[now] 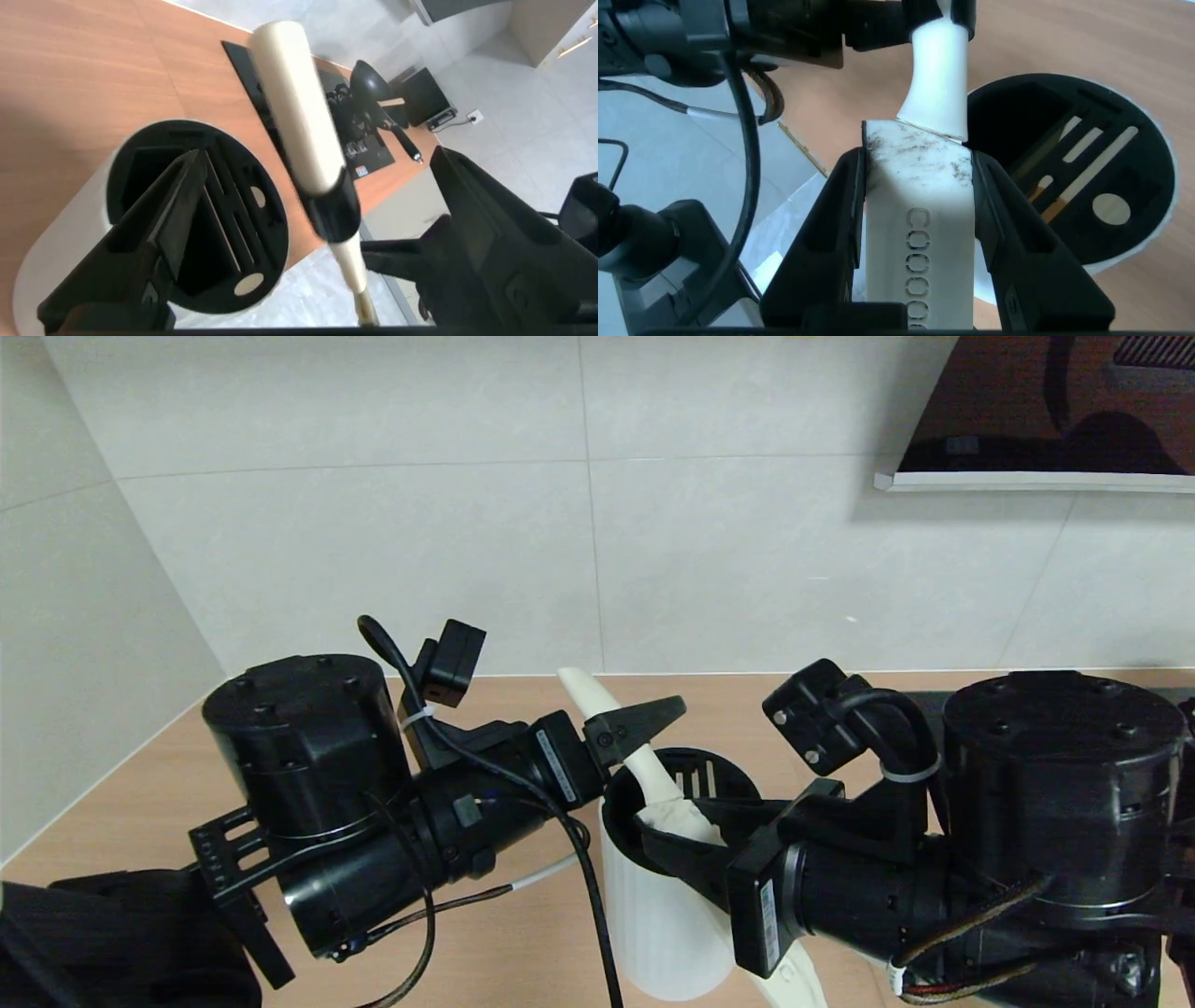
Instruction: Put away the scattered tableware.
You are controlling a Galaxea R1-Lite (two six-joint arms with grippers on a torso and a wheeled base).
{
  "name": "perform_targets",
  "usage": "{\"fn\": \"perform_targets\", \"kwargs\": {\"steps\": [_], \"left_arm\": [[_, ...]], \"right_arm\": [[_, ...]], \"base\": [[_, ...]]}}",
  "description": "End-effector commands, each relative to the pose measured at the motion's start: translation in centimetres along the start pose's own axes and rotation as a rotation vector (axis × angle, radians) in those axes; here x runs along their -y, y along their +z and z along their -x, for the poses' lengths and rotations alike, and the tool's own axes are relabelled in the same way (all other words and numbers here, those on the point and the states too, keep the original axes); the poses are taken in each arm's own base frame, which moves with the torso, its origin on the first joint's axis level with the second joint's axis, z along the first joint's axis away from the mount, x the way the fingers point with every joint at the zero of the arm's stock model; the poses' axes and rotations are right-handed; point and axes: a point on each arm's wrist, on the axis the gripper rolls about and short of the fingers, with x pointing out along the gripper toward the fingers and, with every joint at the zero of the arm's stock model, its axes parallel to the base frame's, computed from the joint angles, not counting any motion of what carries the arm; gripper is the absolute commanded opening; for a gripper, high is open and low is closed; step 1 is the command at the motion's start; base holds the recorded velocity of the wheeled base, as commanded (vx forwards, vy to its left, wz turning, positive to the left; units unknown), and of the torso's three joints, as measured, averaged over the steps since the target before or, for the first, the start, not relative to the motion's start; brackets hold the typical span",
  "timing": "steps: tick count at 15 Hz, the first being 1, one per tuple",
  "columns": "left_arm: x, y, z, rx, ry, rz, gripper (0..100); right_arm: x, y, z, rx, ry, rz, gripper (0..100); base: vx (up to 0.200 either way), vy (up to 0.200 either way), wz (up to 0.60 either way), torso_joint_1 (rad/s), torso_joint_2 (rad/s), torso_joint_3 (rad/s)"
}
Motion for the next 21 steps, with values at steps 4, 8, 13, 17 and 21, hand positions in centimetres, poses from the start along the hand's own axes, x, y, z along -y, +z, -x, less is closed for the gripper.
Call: {"fn": "perform_targets", "kwargs": {"steps": [4, 8, 13, 17, 21], "left_arm": [[-0.07, -0.11, -0.11, -0.004, 0.002, 0.001, 0], [-0.07, -0.11, -0.11, -0.004, 0.002, 0.002, 0], [0.03, -0.03, -0.02, -0.001, -0.001, 0.002, 0], [0.05, 0.00, -0.08, 0.000, -0.002, 0.008, 0], [0.23, 0.06, -0.06, 0.003, -0.008, 0.008, 0]], "right_arm": [[-0.03, -0.08, -0.03, -0.003, 0.001, 0.001, 0], [-0.01, 0.10, 0.04, 0.005, 0.000, 0.000, 0], [0.15, 0.27, 0.14, 0.012, -0.007, -0.003, 0], [0.24, 0.26, 0.09, 0.012, -0.011, -0.003, 0], [0.27, 0.33, 0.17, 0.014, -0.009, -0.004, 100]], "base": [[0.000, 0.000, 0.00, 0.000, 0.00, 0.000], [0.000, 0.000, 0.00, 0.000, 0.00, 0.000], [0.000, 0.000, 0.00, 0.000, 0.00, 0.000], [0.000, 0.000, 0.00, 0.000, 0.00, 0.000], [0.000, 0.000, 0.00, 0.000, 0.00, 0.000]]}}
